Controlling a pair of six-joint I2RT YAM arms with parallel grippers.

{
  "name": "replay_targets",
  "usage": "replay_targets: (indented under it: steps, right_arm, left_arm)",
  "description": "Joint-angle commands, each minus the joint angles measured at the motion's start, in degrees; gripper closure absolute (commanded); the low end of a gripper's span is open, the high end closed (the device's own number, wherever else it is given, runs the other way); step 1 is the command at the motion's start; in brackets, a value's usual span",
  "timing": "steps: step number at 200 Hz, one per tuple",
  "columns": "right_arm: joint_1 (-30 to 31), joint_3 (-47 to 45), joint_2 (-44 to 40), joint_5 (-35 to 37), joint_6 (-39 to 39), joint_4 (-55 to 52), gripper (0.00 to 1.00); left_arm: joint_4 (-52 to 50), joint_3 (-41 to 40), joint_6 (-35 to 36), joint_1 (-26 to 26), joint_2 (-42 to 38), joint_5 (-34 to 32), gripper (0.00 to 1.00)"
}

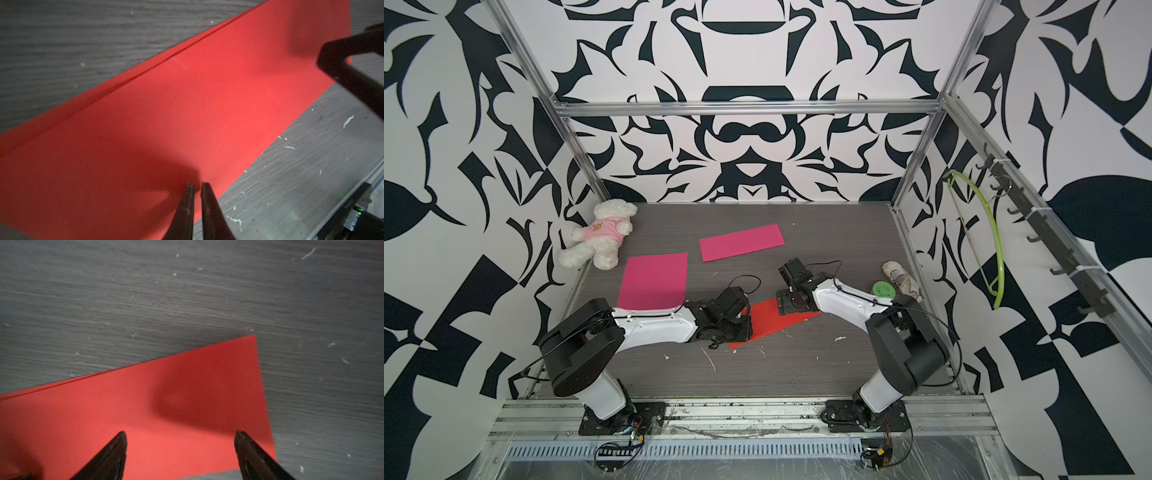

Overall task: Fold the rectangular paper in half along the long edge
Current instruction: Fold the paper at the center of the board.

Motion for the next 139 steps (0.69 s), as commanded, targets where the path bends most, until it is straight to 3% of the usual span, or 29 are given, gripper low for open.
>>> replay_targets:
  steps: [1, 54, 85, 98, 109, 139]
  right_arm:
    - [0.38, 1.69, 1.77, 1.06, 0.11, -0.07, 0.19]
    - [0.47, -0.28, 5.02, 0.51, 0.73, 0.49, 0.23]
    - [0.47, -1.51, 5.41, -0.02, 1.43, 0.96, 0.24]
    - [0.49, -1.81, 5.27, -0.2, 1.71, 1.18, 0.24]
    - [0.47, -1.92, 5.16, -0.29, 1.94, 1.35, 0.24]
    - [0.48, -2.0, 4.87, -0.29, 2.24, 1.36, 0.25]
  left_arm:
    - [-6.68, -2.51, 0.7, 0.3, 2.43, -0.77, 0.86]
    - [-3.47, -2.86, 1.95, 0.21, -1.26, -0.2, 0.83]
    - [2.48, -2.08, 3.42, -0.71, -5.39, 1.21, 0.65]
    - [2.88, -0.17, 3.75, -1.14, -4.93, 1.85, 0.63]
    - [2.33, 1.96, 4.27, -1.46, -3.39, 2.36, 0.65]
    - [0.81, 6.78, 4.3, -1.73, 2.56, 3.84, 0.84]
